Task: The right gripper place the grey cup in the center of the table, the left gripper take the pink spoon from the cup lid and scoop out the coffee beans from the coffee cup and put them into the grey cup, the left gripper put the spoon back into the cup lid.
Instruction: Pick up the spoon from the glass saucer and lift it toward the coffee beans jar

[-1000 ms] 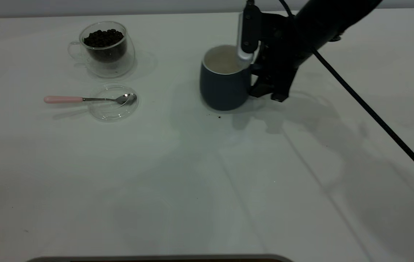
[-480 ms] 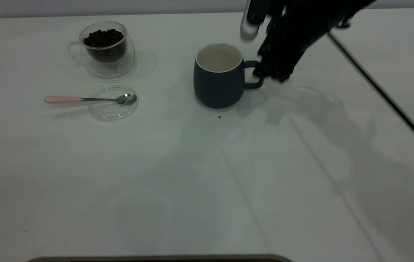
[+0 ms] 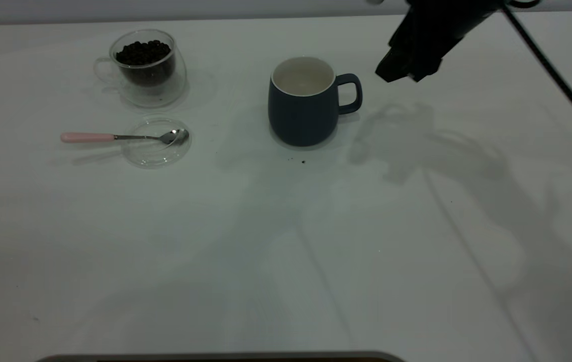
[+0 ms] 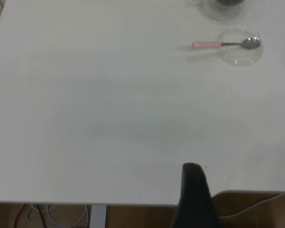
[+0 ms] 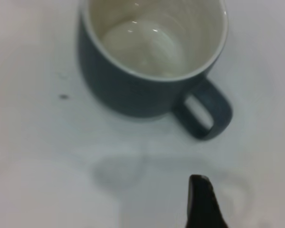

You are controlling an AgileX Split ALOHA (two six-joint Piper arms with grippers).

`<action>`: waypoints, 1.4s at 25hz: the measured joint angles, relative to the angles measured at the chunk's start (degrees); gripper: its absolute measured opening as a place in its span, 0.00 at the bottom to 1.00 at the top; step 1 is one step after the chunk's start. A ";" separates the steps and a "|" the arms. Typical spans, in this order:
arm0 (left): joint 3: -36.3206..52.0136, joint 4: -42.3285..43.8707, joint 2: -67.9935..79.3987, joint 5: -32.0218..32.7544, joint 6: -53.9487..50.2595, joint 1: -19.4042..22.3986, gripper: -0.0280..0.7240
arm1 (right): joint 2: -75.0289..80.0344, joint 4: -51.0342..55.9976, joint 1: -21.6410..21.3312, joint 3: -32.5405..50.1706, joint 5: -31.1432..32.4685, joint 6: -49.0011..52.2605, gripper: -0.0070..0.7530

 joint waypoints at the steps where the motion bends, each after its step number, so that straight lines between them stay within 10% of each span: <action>1: 0.00 0.00 0.00 0.00 0.00 0.00 0.82 | -3.13 0.03 0.00 2.28 0.35 3.93 0.64; 9: 0.00 0.00 0.00 0.00 0.00 0.00 0.82 | -34.96 -8.06 -1.43 25.23 3.45 48.36 0.64; 17: 0.00 0.00 0.00 0.00 0.00 0.00 0.82 | -57.72 -35.59 -9.93 33.64 29.88 79.98 0.64; 24: 0.00 0.00 0.00 0.00 0.00 0.00 0.82 | -75.78 -53.05 -11.75 33.64 48.46 93.87 0.64; 35: 0.00 0.00 0.00 0.00 0.00 0.00 0.82 | -102.73 -59.95 -11.75 35.86 48.98 102.24 0.64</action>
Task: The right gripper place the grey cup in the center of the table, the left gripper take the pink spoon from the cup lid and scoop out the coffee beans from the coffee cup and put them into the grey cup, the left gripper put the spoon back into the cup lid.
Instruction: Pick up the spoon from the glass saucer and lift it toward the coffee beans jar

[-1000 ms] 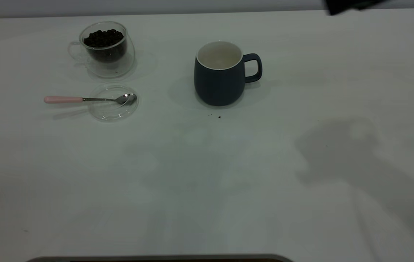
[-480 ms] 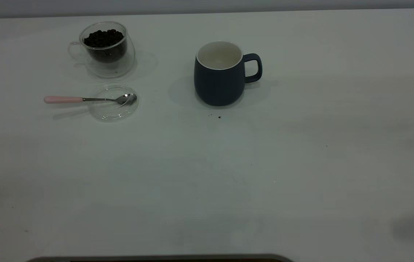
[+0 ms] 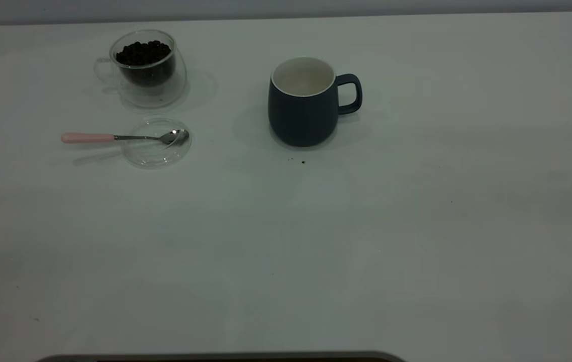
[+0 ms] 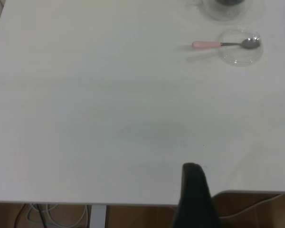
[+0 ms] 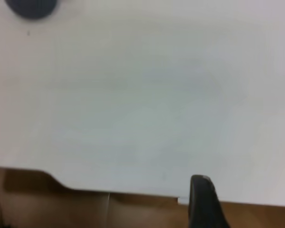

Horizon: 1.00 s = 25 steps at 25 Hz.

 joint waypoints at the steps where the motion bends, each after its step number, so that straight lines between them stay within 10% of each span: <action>1: 0.00 0.00 0.00 0.00 0.05 0.00 0.82 | -1.91 -0.16 0.00 1.41 0.00 0.04 0.64; 25: 0.00 0.00 0.00 0.00 0.05 0.00 0.82 | -17.24 -0.46 0.00 5.83 -0.29 0.04 0.64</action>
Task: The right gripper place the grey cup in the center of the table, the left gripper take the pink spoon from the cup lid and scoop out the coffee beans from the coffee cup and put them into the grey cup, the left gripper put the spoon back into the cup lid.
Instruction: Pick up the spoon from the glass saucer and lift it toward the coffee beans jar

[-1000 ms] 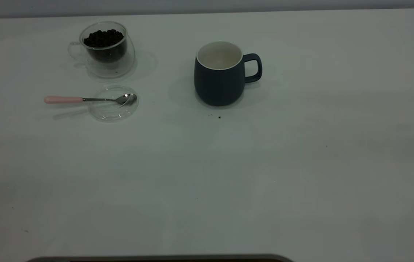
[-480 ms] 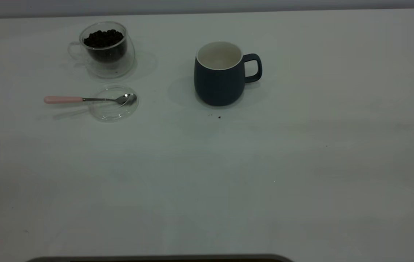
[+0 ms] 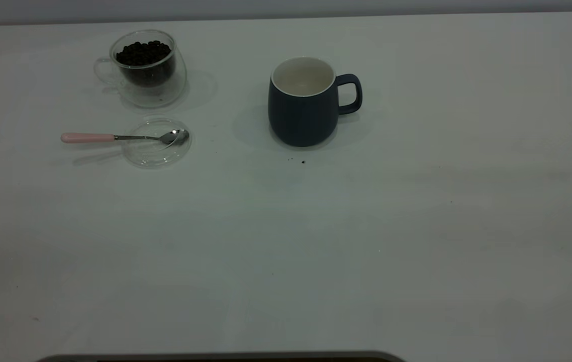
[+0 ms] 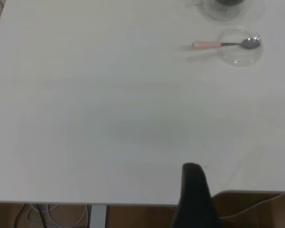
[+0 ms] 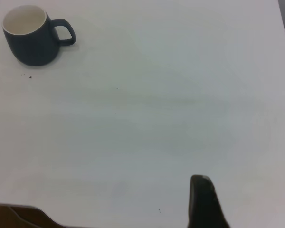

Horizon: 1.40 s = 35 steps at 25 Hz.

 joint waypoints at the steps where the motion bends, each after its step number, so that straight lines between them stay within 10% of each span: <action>1: 0.00 0.00 0.00 0.00 0.00 0.00 0.82 | 0.00 0.00 0.00 0.00 0.00 0.00 0.64; 19: -0.10 -0.89 1.55 -0.41 -6.73 0.00 0.82 | 0.00 0.00 0.00 0.00 0.00 0.00 0.64; 35: -10.05 9.04 58.70 -23.59 -22.53 0.00 0.82 | 0.00 0.00 0.00 0.00 0.00 0.00 0.64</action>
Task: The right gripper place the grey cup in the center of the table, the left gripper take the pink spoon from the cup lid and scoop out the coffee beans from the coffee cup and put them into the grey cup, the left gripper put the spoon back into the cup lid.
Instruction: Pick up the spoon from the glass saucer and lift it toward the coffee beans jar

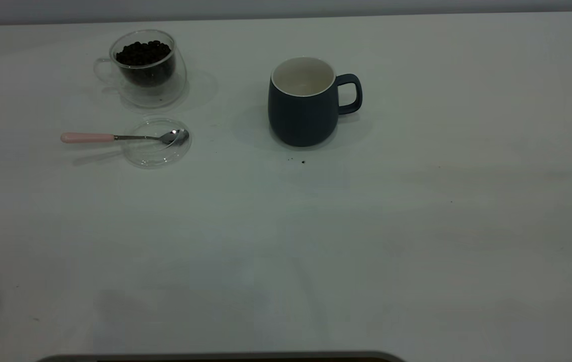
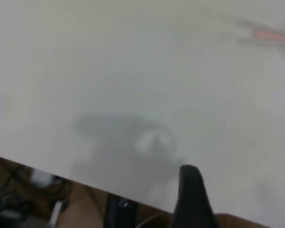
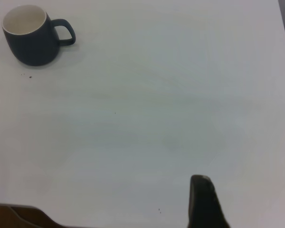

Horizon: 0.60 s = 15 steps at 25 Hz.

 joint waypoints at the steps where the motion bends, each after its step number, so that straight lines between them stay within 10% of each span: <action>1: -1.26 0.41 3.20 -0.64 -0.25 0.00 0.82 | 0.00 0.00 0.00 0.00 0.00 0.00 0.64; 15: -19.87 -12.87 40.60 -1.35 14.50 14.96 0.82 | 0.00 0.00 0.00 0.00 0.00 0.00 0.64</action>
